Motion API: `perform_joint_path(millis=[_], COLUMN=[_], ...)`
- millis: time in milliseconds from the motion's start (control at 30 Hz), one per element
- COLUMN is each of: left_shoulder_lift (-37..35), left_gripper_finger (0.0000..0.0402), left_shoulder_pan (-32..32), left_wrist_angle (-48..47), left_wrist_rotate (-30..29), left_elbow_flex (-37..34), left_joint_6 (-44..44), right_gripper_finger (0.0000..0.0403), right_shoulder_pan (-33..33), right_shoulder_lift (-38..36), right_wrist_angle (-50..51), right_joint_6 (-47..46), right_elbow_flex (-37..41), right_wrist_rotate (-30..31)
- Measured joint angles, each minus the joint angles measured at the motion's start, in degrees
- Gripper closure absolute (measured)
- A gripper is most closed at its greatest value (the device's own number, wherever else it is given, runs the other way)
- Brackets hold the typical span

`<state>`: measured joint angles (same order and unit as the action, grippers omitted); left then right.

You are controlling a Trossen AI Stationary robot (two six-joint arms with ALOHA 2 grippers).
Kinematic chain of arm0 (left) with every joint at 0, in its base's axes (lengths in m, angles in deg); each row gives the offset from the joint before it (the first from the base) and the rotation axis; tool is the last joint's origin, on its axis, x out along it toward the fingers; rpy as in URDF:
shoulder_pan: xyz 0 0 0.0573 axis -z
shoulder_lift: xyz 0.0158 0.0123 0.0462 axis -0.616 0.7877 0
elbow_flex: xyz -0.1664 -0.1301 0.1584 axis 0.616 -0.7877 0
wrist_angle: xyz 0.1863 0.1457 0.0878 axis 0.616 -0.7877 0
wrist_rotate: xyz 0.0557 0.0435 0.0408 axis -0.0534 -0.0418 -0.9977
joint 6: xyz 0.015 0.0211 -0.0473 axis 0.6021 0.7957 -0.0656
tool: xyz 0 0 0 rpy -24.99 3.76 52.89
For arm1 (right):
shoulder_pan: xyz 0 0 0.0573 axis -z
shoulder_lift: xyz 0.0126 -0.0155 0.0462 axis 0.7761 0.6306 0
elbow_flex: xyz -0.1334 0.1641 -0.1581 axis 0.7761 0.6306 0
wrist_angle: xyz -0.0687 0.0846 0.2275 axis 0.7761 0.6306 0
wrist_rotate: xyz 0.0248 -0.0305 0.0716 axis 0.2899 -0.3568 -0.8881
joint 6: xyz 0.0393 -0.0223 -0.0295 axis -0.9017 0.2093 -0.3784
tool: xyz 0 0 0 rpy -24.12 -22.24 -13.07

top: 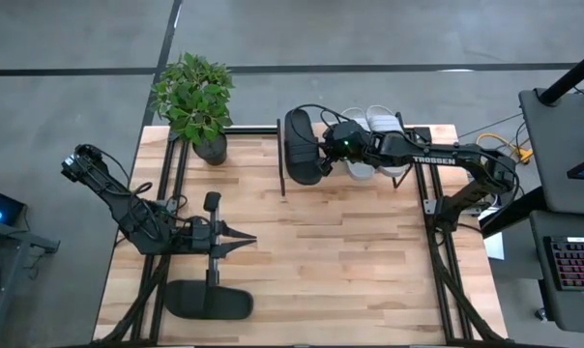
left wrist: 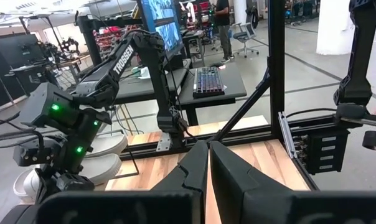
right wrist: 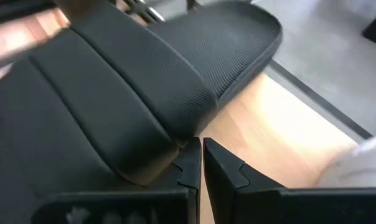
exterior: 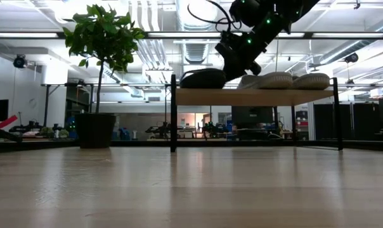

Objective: Pick and place slides into the shelf
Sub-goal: Adjust the slides on the shelf

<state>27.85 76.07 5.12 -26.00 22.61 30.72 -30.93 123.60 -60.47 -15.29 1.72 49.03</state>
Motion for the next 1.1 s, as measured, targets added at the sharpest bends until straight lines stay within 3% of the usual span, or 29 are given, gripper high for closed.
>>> perform_joint_path(millis=[533, 767, 933, 1100], left_shoulder_lift=[0.0, 0.0, 0.0, 0.0], left_gripper_finger=[0.0398, 0.0398, 0.0398, 0.0398], left_shoulder_pan=[0.0, 0.0, 0.0, 0.0], left_wrist_angle=[-0.1, -0.1, -0.1, -0.1], left_wrist_rotate=[0.0, 0.0, 0.0, 0.0], left_elbow_flex=[0.0, 0.0, 0.0, 0.0], left_joint_6=[-0.1, 0.0, 0.0, 0.0], right_gripper_finger=[0.0394, 0.0394, 0.0394, 0.0394], right_shoulder_pan=[-0.8, -0.8, -0.8, -0.2], right_shoulder_lift=[0.0, 0.0, 0.0, 0.0], right_wrist_angle=[1.5, 3.3, 4.3, 3.4], right_joint_6=[-0.2, -0.2, 0.7, 1.5], right_elbow_flex=[-1.0, -1.0, -1.0, -1.0], right_wrist_rotate=[-0.4, 1.4, 6.2, 6.4])
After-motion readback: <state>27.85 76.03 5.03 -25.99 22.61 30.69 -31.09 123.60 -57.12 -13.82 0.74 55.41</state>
